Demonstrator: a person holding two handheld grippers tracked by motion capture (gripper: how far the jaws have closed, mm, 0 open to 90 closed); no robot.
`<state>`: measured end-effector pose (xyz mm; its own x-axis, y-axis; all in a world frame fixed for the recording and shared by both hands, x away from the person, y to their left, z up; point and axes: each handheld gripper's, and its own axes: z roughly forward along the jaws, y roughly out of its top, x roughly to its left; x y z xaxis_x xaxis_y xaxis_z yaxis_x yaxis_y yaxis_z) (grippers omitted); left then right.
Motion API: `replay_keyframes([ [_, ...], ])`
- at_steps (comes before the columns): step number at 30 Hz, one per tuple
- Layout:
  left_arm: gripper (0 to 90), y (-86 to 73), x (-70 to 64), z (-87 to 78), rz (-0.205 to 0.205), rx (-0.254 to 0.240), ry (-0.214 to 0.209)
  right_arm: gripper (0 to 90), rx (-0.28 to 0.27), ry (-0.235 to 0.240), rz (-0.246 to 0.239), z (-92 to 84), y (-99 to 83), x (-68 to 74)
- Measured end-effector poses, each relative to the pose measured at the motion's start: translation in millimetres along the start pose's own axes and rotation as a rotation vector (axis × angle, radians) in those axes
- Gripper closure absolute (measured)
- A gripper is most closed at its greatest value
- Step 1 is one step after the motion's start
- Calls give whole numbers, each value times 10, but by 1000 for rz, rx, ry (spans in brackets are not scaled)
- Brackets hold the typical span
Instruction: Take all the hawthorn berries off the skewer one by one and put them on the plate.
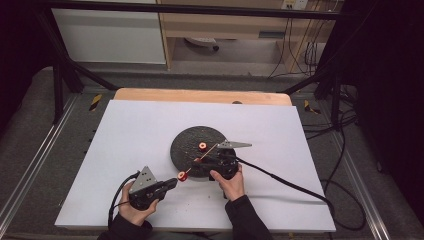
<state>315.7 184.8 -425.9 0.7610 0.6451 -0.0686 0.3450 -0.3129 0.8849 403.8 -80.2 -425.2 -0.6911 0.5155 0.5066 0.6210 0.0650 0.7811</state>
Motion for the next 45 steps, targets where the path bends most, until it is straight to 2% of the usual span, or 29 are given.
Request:
replay_keyframes([
  [8,883,11,-5,-15,2,-13,-1,591,-8,11,4,-32,39,3],
  [14,883,19,1,-36,4,-18,2,593,-29,-28,0,-82,109,-7],
  [22,883,22,12,-50,0,-23,5,594,-30,-49,-1,-118,197,-63],
  [32,883,30,37,-89,-3,-34,10,595,-67,-119,4,-234,388,-151],
  [33,883,31,40,-94,-3,-32,11,596,-76,-146,2,-269,446,-182],
  [34,883,30,43,-96,-5,-33,12,596,-76,-146,2,-269,446,-182],
  [35,883,28,48,-99,-8,-35,12,596,-86,-168,-3,-307,500,-218],
  [45,883,17,67,-96,-13,-27,13,596,-137,-244,23,-455,680,-401],
])
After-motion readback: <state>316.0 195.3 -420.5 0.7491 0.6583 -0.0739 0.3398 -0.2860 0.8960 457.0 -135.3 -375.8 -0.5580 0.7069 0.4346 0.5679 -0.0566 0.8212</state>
